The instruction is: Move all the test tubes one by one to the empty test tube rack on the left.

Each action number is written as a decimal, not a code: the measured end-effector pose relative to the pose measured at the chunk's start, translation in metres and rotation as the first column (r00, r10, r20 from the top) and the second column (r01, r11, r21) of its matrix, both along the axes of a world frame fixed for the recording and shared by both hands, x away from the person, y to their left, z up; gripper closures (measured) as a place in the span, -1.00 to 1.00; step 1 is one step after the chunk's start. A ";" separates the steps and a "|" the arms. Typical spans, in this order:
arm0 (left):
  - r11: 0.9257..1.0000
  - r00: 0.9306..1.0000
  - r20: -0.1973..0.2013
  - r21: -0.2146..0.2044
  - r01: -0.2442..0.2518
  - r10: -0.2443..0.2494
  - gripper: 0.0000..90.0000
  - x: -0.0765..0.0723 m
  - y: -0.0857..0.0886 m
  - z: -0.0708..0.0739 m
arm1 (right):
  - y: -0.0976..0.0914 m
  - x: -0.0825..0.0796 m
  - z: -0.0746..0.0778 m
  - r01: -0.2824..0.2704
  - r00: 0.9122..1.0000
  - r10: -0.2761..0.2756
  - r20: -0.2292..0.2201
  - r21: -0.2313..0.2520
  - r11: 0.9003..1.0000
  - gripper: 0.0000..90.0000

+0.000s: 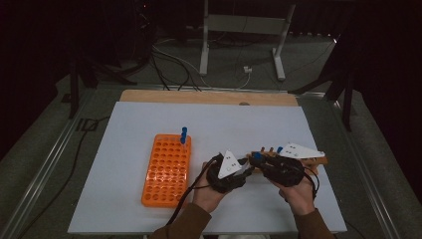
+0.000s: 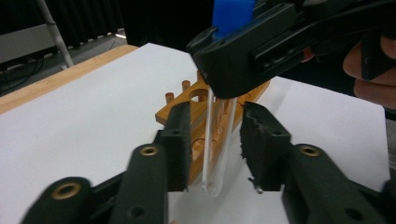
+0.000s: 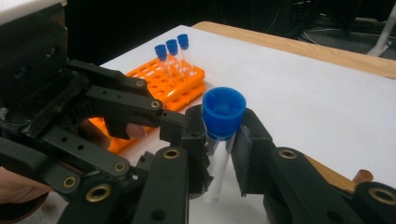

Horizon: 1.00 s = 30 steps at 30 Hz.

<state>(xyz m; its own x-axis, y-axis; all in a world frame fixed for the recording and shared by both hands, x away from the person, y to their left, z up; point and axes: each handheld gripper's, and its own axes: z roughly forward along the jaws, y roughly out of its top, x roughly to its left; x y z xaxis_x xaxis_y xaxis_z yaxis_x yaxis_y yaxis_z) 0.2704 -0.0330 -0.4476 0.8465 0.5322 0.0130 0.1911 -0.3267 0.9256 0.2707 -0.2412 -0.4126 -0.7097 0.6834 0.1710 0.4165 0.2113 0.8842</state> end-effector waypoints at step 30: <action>0.998 0.998 -0.014 -0.028 -0.062 0.061 0.74 0.007 0.017 -0.001 | -0.015 0.001 0.009 0.129 0.990 -0.131 0.061 0.024 0.991 -0.71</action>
<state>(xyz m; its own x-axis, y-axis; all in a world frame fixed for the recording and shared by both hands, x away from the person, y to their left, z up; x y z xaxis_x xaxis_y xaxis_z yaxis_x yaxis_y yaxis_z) 0.2772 -0.0161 -0.4485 0.8122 0.5832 -0.0141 0.2224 -0.2872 0.9317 0.2718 -0.2566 -0.4031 -0.6248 0.7675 0.1432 0.3830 0.1414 0.9129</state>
